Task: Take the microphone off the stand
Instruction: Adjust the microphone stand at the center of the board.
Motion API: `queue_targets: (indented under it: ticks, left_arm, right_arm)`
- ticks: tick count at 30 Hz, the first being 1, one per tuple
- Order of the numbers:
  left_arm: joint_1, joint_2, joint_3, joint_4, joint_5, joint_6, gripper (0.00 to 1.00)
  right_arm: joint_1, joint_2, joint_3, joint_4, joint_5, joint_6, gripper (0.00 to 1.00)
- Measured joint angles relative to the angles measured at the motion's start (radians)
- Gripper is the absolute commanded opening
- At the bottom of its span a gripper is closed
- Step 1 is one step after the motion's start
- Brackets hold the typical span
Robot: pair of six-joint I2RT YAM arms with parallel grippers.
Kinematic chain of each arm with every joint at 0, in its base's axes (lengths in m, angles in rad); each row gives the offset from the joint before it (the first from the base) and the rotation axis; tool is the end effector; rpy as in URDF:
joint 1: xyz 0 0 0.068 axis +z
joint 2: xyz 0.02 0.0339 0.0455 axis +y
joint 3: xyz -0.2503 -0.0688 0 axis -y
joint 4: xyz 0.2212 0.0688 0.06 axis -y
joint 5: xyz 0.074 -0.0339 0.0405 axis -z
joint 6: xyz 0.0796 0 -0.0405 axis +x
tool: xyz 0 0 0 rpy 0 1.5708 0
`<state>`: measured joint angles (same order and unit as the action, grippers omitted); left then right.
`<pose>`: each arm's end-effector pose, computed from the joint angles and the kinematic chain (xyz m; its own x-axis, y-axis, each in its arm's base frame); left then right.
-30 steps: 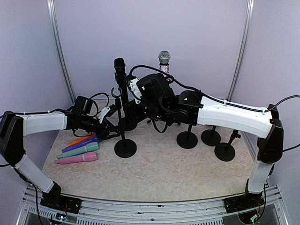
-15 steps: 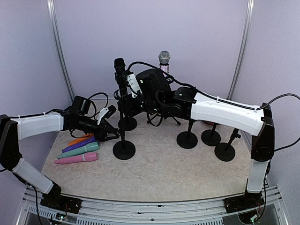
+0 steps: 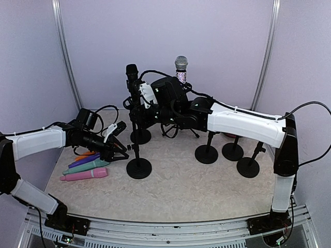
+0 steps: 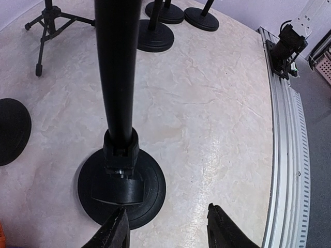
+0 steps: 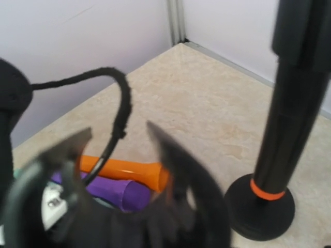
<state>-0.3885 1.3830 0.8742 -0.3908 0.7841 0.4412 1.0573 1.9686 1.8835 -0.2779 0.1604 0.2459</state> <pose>0.2348 -0.1569 0.2020 -0.3672 0.4770 -0.7985 0.9195 0.3154 -0.2345 0.2494 0.4163 0.3311 -0.3606 -0.1503 -0.9205 -0.7204 0.6718 0.1726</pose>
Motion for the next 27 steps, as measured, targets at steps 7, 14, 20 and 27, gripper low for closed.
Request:
queue_targets:
  ticks: [7, 14, 20, 27]
  left_arm:
    - [-0.001, 0.000, 0.001, -0.048, 0.020, 0.046, 0.50]
    - [0.056, 0.000, 0.008, -0.119, 0.022, 0.101, 0.49]
    - [0.074, 0.000, 0.014, -0.082, 0.010, 0.079, 0.41]
    - [0.074, 0.046, 0.043, 0.050, -0.098, -0.003, 0.31]
  right_arm:
    - [-0.003, -0.093, -0.220, 0.080, -0.053, -0.058, 0.42]
    - [-0.052, -0.218, -0.394, 0.097, -0.072, -0.100, 0.41]
    - [-0.055, -0.283, -0.496, 0.202, -0.071, -0.043, 0.45]
    - [0.037, -0.198, -0.605, 0.299, -0.071, 0.075, 0.43]
